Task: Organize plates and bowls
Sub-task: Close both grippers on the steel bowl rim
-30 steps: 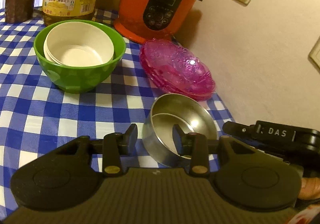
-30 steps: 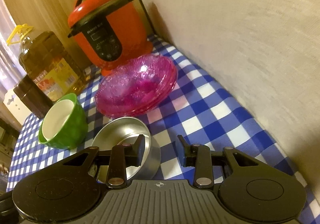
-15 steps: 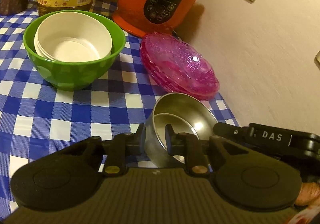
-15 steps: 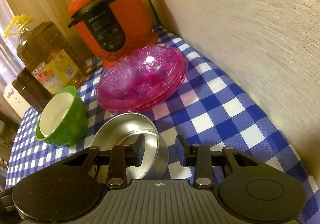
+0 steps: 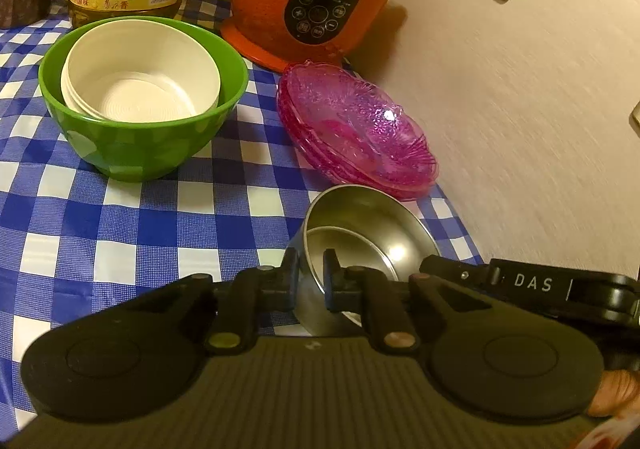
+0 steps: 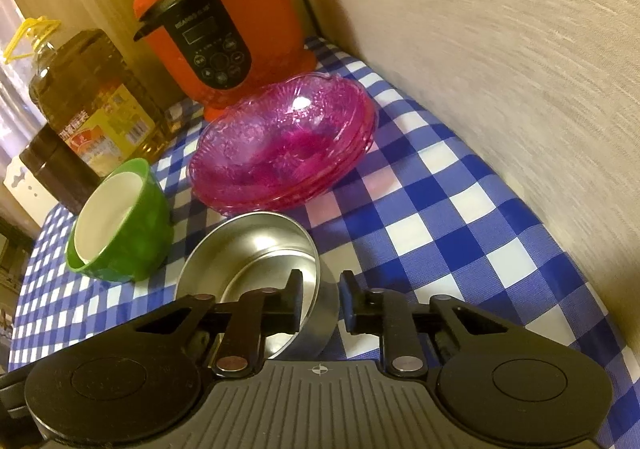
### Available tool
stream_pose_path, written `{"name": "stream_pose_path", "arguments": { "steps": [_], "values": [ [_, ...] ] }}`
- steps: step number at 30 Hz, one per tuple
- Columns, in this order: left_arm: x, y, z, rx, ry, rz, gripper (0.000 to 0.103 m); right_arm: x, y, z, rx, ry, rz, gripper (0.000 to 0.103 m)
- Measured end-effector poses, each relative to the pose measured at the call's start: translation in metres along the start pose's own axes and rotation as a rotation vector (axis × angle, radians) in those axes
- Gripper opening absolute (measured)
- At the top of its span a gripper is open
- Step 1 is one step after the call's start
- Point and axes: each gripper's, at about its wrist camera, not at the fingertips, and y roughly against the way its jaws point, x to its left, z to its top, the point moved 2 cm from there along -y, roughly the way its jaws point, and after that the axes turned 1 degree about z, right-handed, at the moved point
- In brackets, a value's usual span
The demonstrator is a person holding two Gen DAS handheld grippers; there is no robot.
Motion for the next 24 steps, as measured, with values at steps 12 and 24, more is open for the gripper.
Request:
{"name": "stream_pose_path", "arguments": {
  "steps": [12,24],
  "values": [
    [0.000,0.001,-0.001,0.010,-0.019,0.007,0.010,0.003,0.000,-0.002,0.022,0.018,0.001,0.008],
    [0.001,0.013,0.000,0.026,-0.033,0.021,0.010,0.009,0.006,-0.006,0.035,0.035,0.010,0.007]
  ]
}}
